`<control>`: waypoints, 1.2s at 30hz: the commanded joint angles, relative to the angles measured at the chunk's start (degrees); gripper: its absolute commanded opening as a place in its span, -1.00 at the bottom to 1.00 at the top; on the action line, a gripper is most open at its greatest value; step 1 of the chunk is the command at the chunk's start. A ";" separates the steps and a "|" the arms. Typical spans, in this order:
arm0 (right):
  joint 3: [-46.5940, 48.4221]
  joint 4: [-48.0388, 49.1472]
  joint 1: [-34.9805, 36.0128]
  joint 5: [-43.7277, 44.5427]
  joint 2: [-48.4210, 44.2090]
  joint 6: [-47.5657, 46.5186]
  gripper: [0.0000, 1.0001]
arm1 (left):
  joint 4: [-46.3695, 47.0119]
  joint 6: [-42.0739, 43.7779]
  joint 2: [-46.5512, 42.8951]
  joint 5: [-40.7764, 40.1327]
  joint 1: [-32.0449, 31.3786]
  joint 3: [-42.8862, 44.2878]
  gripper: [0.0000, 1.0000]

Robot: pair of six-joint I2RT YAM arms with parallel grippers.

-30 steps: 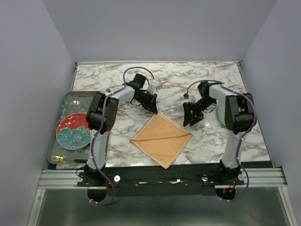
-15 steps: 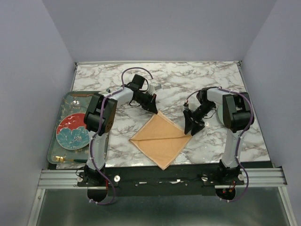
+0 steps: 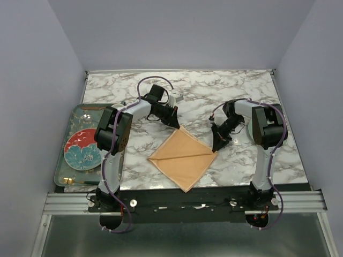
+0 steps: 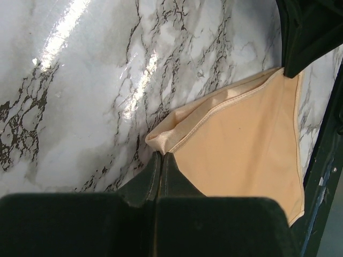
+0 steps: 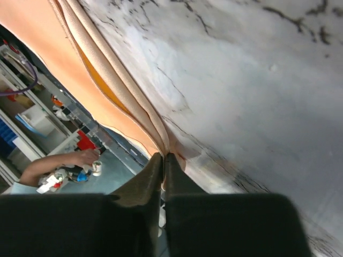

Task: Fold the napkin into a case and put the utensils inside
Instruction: Pick up the upper triangle-folded napkin from the center of the board.

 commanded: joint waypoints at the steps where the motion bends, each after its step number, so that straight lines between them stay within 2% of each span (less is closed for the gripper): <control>1: 1.67 1.03 0.46 -2.35 0.26 -0.61 -0.92 | 1.48 -0.36 -2.69 -0.48 -0.11 -0.67 -1.00; 2: 1.67 1.03 0.46 -2.61 0.08 -0.78 -0.98 | 1.56 -0.36 -2.87 -0.40 -0.03 -0.67 -1.00; 11: 2.55 4.19 0.46 -0.16 -5.36 -2.72 -0.99 | 1.65 1.48 -7.78 1.10 0.24 -1.55 -1.00; 20: 4.83 6.83 0.46 2.56 -10.37 -4.56 -0.99 | -0.02 9.22 -12.45 1.80 0.50 -2.34 -1.00; 29: 8.43 10.08 0.46 10.90 -14.59 -10.10 -0.99 | 2.79 10.71 -12.36 5.22 3.49 4.16 -1.00; 36: 15.98 15.52 0.46 16.28 -15.83 -15.10 -0.99 | 6.39 15.98 -10.52 10.58 5.60 10.92 -1.00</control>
